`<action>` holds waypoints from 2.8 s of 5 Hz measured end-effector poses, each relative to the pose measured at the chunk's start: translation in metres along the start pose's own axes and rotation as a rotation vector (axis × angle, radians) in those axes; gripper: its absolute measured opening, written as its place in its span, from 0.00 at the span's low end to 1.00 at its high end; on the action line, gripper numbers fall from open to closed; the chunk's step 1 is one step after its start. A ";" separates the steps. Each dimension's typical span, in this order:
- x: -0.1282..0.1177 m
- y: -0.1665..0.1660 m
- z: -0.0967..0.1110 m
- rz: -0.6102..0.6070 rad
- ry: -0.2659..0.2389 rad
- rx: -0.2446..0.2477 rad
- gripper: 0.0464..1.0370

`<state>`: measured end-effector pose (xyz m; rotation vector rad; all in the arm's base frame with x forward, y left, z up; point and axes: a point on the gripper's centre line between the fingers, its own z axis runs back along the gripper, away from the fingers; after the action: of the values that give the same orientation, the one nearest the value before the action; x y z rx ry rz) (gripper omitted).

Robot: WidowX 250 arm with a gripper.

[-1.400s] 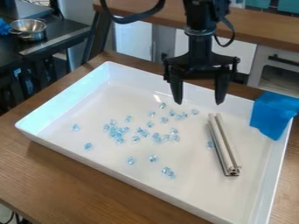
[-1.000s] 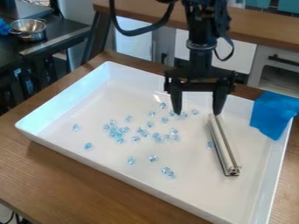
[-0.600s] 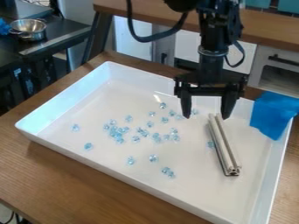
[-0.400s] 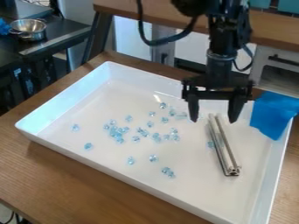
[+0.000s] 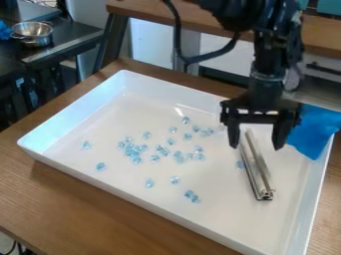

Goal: Sweep into pile

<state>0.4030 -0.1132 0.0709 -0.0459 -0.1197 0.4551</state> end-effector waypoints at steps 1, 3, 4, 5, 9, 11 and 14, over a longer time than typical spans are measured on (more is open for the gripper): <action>0.001 -0.003 -0.014 0.004 -0.018 0.014 0.93; -0.003 0.003 -0.034 0.026 -0.009 0.045 0.50; -0.006 0.010 -0.035 0.014 0.012 0.041 0.46; -0.007 0.025 -0.032 -0.009 0.040 0.042 0.46; 0.025 0.126 -0.032 0.033 0.068 0.022 0.46; 0.024 0.189 -0.027 0.064 0.015 -0.035 0.46; 0.030 0.275 -0.013 0.167 0.063 -0.068 0.46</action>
<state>0.3119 0.1464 0.0412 -0.1379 -0.0700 0.6154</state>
